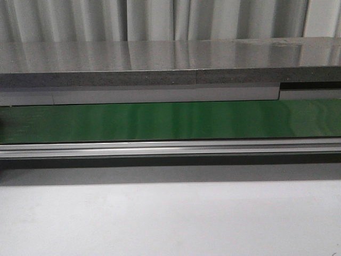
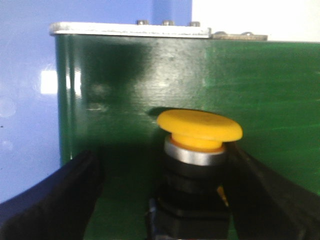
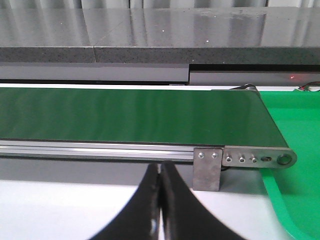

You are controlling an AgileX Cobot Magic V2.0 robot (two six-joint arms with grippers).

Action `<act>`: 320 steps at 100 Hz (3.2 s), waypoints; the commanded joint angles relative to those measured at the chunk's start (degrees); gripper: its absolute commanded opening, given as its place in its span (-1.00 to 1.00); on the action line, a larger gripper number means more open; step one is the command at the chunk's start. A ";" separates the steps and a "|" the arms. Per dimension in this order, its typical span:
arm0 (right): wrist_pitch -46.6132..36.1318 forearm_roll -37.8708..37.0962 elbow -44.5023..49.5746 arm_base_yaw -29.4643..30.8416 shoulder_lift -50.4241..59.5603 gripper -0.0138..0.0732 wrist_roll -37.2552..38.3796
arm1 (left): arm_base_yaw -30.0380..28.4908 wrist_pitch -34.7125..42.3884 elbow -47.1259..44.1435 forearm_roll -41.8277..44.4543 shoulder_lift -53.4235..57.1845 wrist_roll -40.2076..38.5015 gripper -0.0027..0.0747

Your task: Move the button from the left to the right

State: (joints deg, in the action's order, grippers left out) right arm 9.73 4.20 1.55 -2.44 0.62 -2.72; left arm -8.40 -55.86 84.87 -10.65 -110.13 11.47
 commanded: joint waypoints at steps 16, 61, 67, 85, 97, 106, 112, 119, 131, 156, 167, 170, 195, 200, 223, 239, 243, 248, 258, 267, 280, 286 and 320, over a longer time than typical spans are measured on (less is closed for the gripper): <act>-4.68 -0.32 -0.83 -0.12 1.12 -0.84 -0.20 | 0.74 0.11 1.19 -1.77 8.17 -0.15 0.40; -4.68 -0.32 -0.83 -0.12 1.12 -0.84 -0.20 | 0.74 0.74 -2.25 -4.15 23.20 2.32 0.40; -4.68 -0.32 -0.83 -0.12 1.12 -0.84 -0.20 | 0.74 3.34 -4.92 -4.96 26.34 3.02 0.40; -4.68 -0.32 -0.83 -0.12 1.12 -0.84 -0.20 | 0.74 14.38 -16.59 -5.06 38.99 3.02 0.40; -4.68 -0.32 -0.83 -0.12 1.12 -0.84 -0.20 | 0.74 22.38 -24.52 -5.13 47.76 3.02 0.40; -4.68 -0.32 -0.83 -0.12 1.12 -0.84 -0.20 | 0.74 27.55 -30.21 -5.13 54.03 3.02 0.40; -4.68 -0.32 -0.83 -0.12 1.12 -0.84 -0.20 | 0.74 30.13 -33.59 -5.31 58.14 3.02 0.40; -4.68 -0.32 -0.83 -0.12 1.12 -0.84 -0.20 | 0.74 33.03 -37.73 -5.75 62.46 3.02 0.40; -4.68 -0.32 -0.83 -0.12 1.12 -0.84 -0.20 | 0.74 37.41 -44.92 -5.98 69.94 3.02 0.40; -4.68 -0.32 -0.83 -0.12 1.12 -0.84 -0.20 | 0.74 43.23 -56.87 -6.76 82.40 3.02 0.40; -4.68 -0.32 -0.83 -0.12 1.12 -0.84 -0.20 | 0.74 44.58 -60.44 -7.45 86.79 3.02 0.40; -4.68 -0.32 -0.83 -0.12 1.12 -0.84 -0.20 | 0.74 44.88 -61.10 -7.45 87.72 3.02 0.40; -4.68 -0.32 -0.83 -0.12 1.12 -0.84 -0.20 | 0.74 44.60 -63.02 -7.45 91.08 3.02 0.40; -4.68 -0.32 -0.83 -0.12 1.12 -0.84 -0.20 | 0.74 44.60 -63.02 -7.45 91.08 3.02 0.40; -4.68 -0.32 -0.83 -0.12 1.12 -0.84 -0.20 | 0.74 44.60 -63.02 -7.45 91.08 3.02 0.19; -4.68 -0.32 -0.83 -0.12 1.12 -0.84 -0.20 | 0.74 44.60 -63.02 -7.45 91.08 3.02 -0.34; -4.68 -0.32 -0.83 -0.12 1.12 -0.84 -0.20 | 0.74 44.60 -63.02 -7.45 91.08 3.02 -0.47; -4.68 -0.32 -0.83 -0.12 1.12 -0.84 -0.20 | 0.74 44.60 -63.02 -7.45 91.08 3.02 -0.67; -4.67 -0.32 -0.83 -0.12 1.12 -0.84 -0.20 | 0.74 44.60 -63.02 -7.45 91.08 3.02 -0.98; -4.67 -0.32 -0.83 -0.12 1.12 -0.84 -0.20 | 0.74 44.60 -63.02 -7.45 91.08 3.02 -0.98; -4.67 -0.32 -0.83 -0.12 1.12 -0.84 -0.20 | 0.74 44.60 -63.02 -7.45 91.08 3.02 -0.98; -4.75 -0.32 -0.83 -0.12 1.12 -0.84 -0.20 | 0.74 44.60 -63.02 -7.45 91.08 3.02 -0.98; -7.45 -0.32 -0.89 -0.12 1.12 -0.84 -0.20 | 0.74 44.60 -63.02 -7.45 91.08 3.02 -0.98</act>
State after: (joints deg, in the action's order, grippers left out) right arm 8.67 4.20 1.55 -2.44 0.62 -2.72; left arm -8.04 -15.67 20.25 -17.05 -18.64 14.63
